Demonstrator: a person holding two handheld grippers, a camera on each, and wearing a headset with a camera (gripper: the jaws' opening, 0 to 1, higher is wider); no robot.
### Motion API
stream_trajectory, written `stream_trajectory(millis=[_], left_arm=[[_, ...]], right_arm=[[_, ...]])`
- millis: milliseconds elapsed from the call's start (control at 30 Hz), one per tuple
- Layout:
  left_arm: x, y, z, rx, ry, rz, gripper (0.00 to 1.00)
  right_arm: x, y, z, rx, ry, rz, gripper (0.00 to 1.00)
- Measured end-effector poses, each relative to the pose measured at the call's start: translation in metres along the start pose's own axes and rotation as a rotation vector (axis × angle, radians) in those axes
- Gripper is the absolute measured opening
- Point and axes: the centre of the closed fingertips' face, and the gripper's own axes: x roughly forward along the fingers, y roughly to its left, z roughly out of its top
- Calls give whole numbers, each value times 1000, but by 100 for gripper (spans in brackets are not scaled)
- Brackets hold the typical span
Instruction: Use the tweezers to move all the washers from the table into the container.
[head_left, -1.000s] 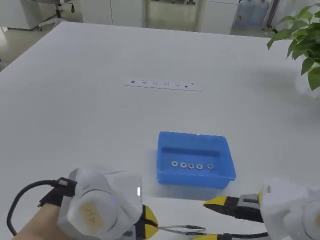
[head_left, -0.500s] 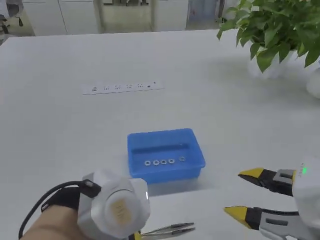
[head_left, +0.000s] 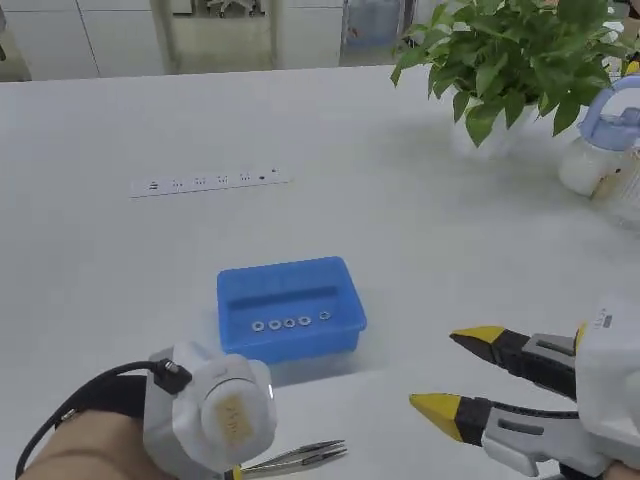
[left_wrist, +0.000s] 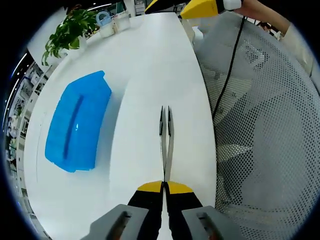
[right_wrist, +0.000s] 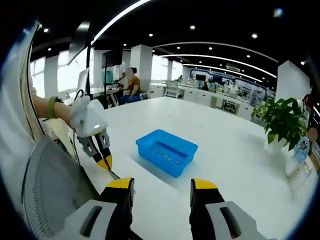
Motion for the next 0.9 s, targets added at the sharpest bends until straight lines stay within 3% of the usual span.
stream_trajectory(millis=[67, 100, 167, 233, 333, 400, 467, 567, 667, 733, 767, 800, 867, 900], left_arm=[[2, 0, -6, 14, 33, 21, 0], [1, 0, 1, 27, -8, 21, 0], [0, 1, -2, -50, 2, 39, 0], [0, 1, -2, -67, -4, 50, 0], [0, -1, -2, -127, -22, 78, 3], [-2, -1, 1, -203, -73, 106, 9], [-5, -7, 4, -300, -133, 92, 17], [-17, -6, 14, -446, -263, 121, 26], [-36, -2, 25, -651, -443, 165, 37], [-47, -1, 29, -742, -545, 208, 39], [-51, 0, 29, -766, -576, 238, 42], [-55, 0, 27, -774, -580, 263, 46], [-70, 6, 19, -733, -541, 381, 54], [-83, 13, 20, -701, -556, 459, 57]], right_arm=[[-3, -2, 1, 20, -12, 11, 44], [-4, -2, 2, 24, -16, 17, 44], [-7, -1, 6, 42, -21, 34, 46], [-9, 8, 6, 16, 0, 91, 49], [-10, 13, 1, -28, 31, 135, 51], [-8, 13, -1, -26, 42, 152, 51], [-7, 13, -3, -22, 48, 175, 54], [-6, 10, 0, -11, 29, 198, 56], [-5, 4, 2, 10, 3, 198, 58], [-4, 0, 2, 16, -7, 188, 58], [-4, -3, 2, 15, -15, 178, 58], [-5, -5, 2, 18, -19, 173, 58], [-6, -11, 3, 37, -36, 163, 60], [-6, -12, 4, 50, -48, 164, 61]])
